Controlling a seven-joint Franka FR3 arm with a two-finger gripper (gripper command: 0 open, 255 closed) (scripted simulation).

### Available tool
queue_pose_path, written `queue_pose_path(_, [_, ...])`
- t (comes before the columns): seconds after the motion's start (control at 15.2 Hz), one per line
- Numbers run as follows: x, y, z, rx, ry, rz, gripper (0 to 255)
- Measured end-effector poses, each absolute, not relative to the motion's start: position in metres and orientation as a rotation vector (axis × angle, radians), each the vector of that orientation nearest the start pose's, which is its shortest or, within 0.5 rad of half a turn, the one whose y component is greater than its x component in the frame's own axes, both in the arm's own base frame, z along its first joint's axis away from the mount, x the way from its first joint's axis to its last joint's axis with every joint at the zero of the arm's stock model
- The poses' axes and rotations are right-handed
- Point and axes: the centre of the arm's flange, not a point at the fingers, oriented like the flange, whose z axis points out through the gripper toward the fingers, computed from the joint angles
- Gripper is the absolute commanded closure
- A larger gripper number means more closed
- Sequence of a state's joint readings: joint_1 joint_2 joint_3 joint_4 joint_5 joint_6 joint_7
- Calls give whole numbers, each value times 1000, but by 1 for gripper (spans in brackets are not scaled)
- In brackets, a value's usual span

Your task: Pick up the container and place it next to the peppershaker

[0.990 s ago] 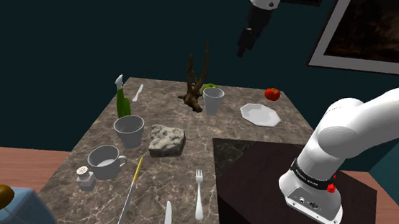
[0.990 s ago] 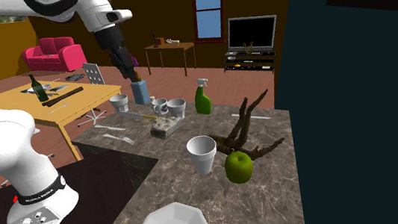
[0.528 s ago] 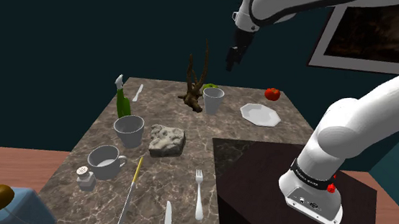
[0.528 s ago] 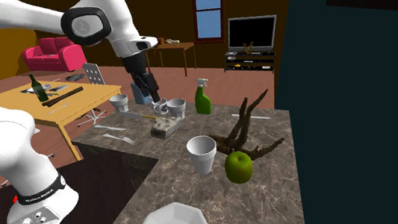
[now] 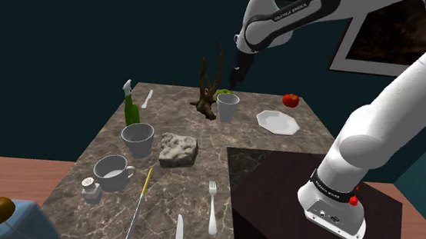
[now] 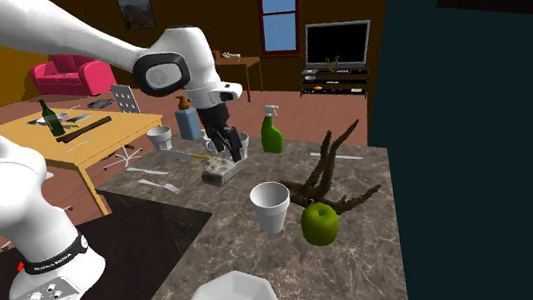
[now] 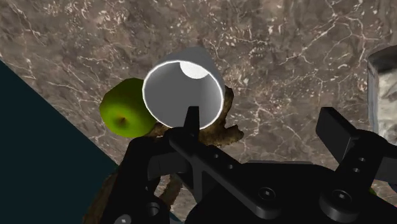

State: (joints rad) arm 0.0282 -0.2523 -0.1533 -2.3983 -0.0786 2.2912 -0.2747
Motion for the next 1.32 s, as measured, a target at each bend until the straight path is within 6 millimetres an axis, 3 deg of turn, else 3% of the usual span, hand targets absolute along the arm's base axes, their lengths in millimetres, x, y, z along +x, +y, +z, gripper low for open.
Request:
queue_pose_path(0.66, [533,-85,316,-3132,-359,-166,0])
queue_pose_path(1.12, [541,-87,279,-3130,-361,-164,0])
queue_pose_path(1.32, [540,-87,276,-3130,-361,-165,0])
